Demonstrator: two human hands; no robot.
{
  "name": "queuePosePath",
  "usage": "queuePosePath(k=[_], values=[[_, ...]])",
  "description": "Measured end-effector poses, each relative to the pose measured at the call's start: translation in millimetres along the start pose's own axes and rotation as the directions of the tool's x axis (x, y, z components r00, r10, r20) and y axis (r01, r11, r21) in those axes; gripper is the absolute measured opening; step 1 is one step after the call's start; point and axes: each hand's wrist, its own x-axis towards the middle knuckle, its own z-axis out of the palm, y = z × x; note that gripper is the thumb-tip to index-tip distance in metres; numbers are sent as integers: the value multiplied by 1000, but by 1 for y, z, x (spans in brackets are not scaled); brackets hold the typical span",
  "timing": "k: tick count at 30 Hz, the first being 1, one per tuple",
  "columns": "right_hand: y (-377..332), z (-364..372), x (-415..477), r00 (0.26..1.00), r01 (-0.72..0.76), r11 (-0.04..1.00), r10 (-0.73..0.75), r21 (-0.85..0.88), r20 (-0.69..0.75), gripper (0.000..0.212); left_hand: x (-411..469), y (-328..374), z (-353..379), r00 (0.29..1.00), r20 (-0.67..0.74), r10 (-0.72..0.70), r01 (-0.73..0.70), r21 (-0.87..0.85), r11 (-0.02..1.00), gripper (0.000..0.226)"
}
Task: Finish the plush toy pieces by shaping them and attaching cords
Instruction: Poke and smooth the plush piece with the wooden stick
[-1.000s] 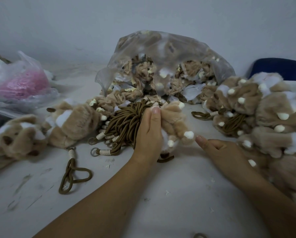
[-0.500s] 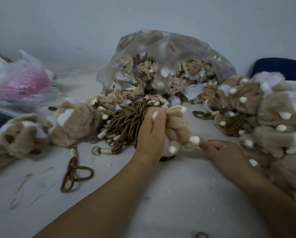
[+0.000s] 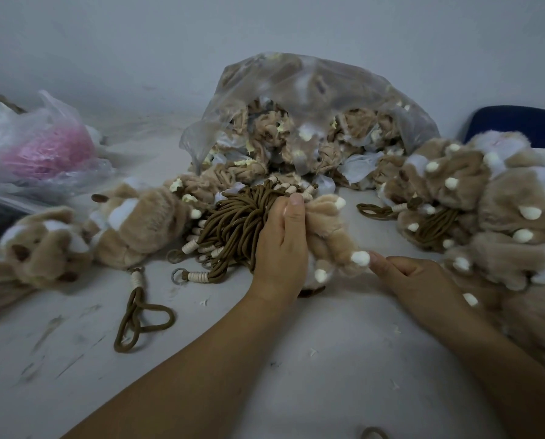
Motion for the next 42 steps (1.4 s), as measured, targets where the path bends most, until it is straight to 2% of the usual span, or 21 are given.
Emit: queuePosePath(k=[6,10,15,19,22,26,29,33,38,42], values=[[-2,1,-1,1000,17,1000,-17,-7,8,83,-2,-1,3,1000,8,-18,18,-14,1000,28],[-5,3,-2,999,45,999,-44,-17,11,80,3,0,-1,1000,-18,-5,5,21,1000,28],[-7,-2,-4,996,84,995,-85,-46,-31,75,6,-1,-7,1000,29,-5,3,83,997,30],[-9,-5,-6,994,98,995,-98,-17,-46,73,6,3,-7,990,107,-90,86,38,996,32],[-11,-3,-8,996,91,995,-91,28,-8,82,3,6,-5,975,165,-146,156,-49,987,33],[-15,8,-12,1000,30,997,-30,77,1,89,2,6,-2,979,92,-181,187,-62,980,34],[-19,18,-14,999,-26,997,28,69,-27,85,3,0,1,981,55,-186,189,-47,981,40],[-22,21,-9,997,-63,998,63,20,-44,73,0,-11,3,993,2,-114,114,-127,985,32],[-14,11,-4,996,-59,997,55,-59,-68,81,3,-16,4,974,-71,-213,203,-127,971,37],[-13,5,-3,998,-38,997,35,-66,-53,79,8,-14,0,988,-86,-125,117,-89,989,32]])
